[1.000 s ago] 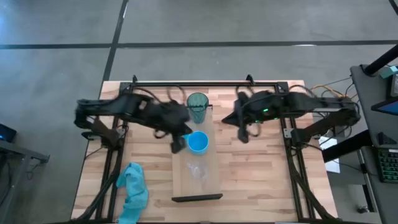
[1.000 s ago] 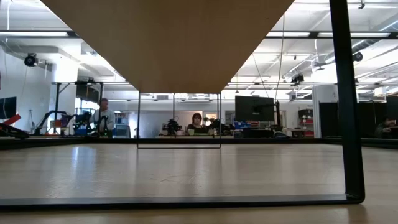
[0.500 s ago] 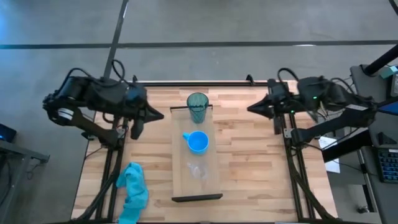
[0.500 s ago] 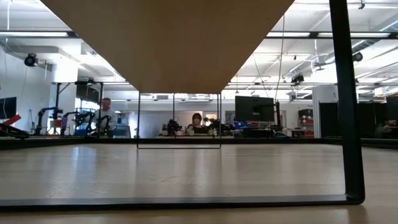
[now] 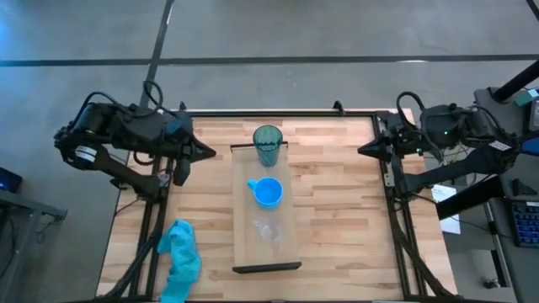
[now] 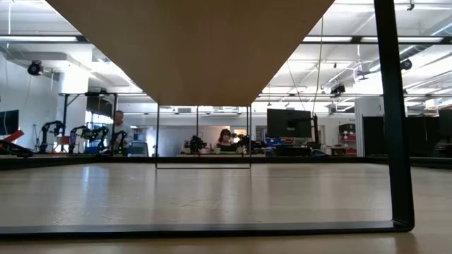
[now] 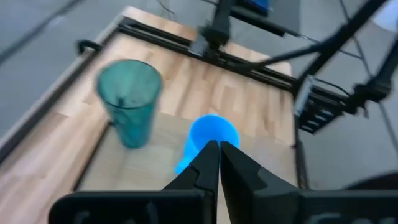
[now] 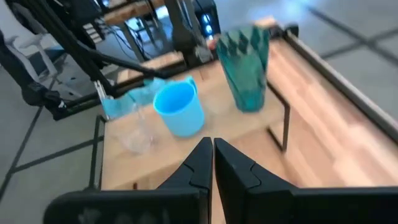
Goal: Stack small to large cups/mugs on shelf
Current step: Return to Home Position
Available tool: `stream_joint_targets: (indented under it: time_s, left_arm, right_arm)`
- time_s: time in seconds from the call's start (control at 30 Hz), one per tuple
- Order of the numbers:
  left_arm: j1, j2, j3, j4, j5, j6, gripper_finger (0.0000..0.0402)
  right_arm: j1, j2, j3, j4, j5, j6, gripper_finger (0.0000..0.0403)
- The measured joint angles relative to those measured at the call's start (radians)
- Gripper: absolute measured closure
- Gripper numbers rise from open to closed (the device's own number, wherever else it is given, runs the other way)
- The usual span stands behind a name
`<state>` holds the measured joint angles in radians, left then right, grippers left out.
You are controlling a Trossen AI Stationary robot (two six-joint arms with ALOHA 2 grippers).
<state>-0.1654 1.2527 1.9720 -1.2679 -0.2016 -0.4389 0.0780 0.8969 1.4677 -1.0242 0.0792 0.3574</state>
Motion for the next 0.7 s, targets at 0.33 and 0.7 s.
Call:
stream_joint_targets:
  time_s: [0.33, 0.7]
  left_arm:
    - [0.0, -0.122, -0.066, 0.049, -0.139, -0.027, 0.0402]
    - [0.0, -0.372, -0.485, 0.392, -0.129, -0.026, 0.0402]
  right_arm:
    - [0.0, -0.048, -0.015, 0.01, 0.001, -0.019, 0.0394]
    - [0.0, -0.262, -0.264, 0.264, 0.019, -0.048, 0.0394]
